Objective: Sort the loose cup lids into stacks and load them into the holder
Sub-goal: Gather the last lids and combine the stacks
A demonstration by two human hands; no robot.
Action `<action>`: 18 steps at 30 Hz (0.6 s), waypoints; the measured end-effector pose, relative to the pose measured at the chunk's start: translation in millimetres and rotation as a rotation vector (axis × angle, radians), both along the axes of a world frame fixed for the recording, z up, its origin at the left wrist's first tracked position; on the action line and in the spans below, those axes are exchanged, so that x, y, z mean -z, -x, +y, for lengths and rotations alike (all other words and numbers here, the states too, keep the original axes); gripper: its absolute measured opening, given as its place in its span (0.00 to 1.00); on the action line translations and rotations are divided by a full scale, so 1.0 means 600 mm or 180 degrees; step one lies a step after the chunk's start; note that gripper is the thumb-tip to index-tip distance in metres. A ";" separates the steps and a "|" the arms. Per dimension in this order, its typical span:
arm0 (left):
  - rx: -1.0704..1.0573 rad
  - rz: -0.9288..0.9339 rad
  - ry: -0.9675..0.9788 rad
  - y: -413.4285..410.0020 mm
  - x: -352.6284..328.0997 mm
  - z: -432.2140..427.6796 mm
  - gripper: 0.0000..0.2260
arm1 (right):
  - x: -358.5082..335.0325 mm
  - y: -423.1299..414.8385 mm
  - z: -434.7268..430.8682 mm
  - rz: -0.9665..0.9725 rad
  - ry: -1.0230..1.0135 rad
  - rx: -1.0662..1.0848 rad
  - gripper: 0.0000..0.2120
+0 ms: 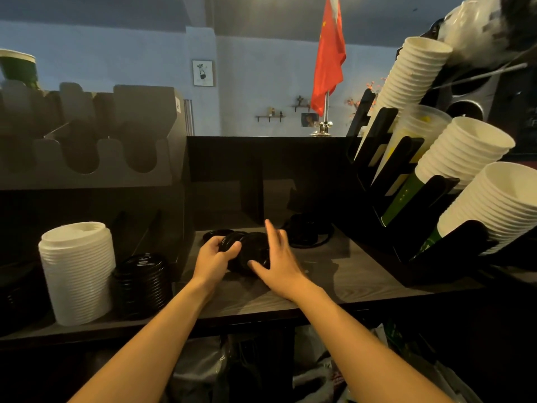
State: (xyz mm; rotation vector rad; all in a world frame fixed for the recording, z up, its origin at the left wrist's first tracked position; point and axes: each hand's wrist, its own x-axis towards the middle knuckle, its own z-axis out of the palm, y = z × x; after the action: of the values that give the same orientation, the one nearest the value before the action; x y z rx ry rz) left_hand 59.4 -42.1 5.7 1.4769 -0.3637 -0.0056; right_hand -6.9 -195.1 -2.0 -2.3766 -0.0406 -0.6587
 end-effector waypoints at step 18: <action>0.0631 -0.0041 -0.0181 0.011 -0.007 0.001 0.10 | 0.006 -0.024 -0.003 -0.0670 0.0392 0.0298 0.31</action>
State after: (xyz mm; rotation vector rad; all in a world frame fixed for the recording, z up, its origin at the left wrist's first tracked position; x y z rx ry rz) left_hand 52.6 -41.6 9.9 1.4921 -0.5228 -0.1662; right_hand 7.3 -196.8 -5.8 -2.4282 -0.0628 -0.9750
